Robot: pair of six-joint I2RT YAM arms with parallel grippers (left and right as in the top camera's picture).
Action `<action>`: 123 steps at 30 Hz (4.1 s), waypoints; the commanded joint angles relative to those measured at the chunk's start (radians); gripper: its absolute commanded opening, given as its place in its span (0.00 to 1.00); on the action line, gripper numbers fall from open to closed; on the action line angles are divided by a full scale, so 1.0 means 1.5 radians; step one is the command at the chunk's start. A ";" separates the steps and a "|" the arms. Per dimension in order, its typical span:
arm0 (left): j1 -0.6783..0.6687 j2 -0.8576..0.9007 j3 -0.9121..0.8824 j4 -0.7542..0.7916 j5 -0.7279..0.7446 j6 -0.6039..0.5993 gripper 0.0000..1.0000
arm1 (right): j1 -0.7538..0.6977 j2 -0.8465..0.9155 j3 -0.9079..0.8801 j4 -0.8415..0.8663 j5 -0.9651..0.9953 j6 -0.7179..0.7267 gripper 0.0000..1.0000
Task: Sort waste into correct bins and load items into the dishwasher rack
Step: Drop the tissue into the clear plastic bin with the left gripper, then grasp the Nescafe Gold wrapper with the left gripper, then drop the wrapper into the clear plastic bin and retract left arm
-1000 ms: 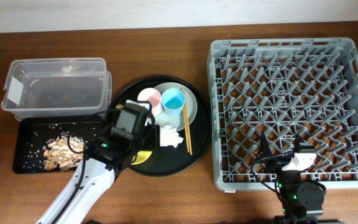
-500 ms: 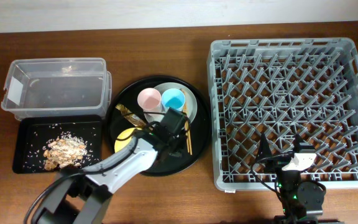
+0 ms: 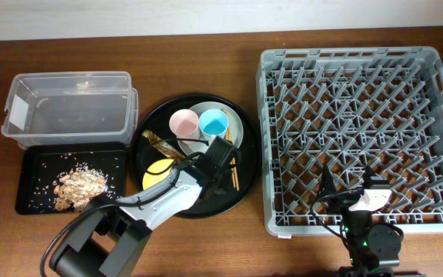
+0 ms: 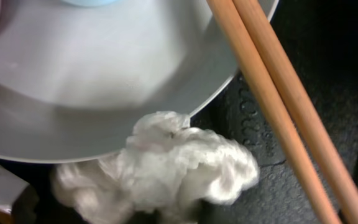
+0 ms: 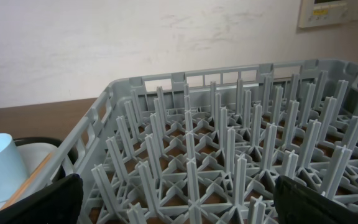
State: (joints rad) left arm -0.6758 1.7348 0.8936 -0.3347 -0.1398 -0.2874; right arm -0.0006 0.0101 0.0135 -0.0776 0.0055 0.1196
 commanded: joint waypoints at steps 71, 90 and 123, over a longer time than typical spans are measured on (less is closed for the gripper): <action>0.364 -0.190 -0.118 -0.021 0.365 -0.210 0.34 | -0.004 -0.004 -0.005 -0.002 0.001 -0.005 0.98; 0.363 -0.075 -0.118 0.127 0.148 -0.324 0.06 | -0.004 -0.004 -0.005 -0.002 0.001 -0.005 0.98; 0.596 -0.200 -0.111 0.524 0.159 -0.156 0.84 | -0.004 -0.004 -0.005 -0.002 0.001 -0.005 0.98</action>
State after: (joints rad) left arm 0.2138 1.4960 0.7124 0.4721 -0.0151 -0.5583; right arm -0.0006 0.0109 0.0135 -0.0776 0.0055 0.1188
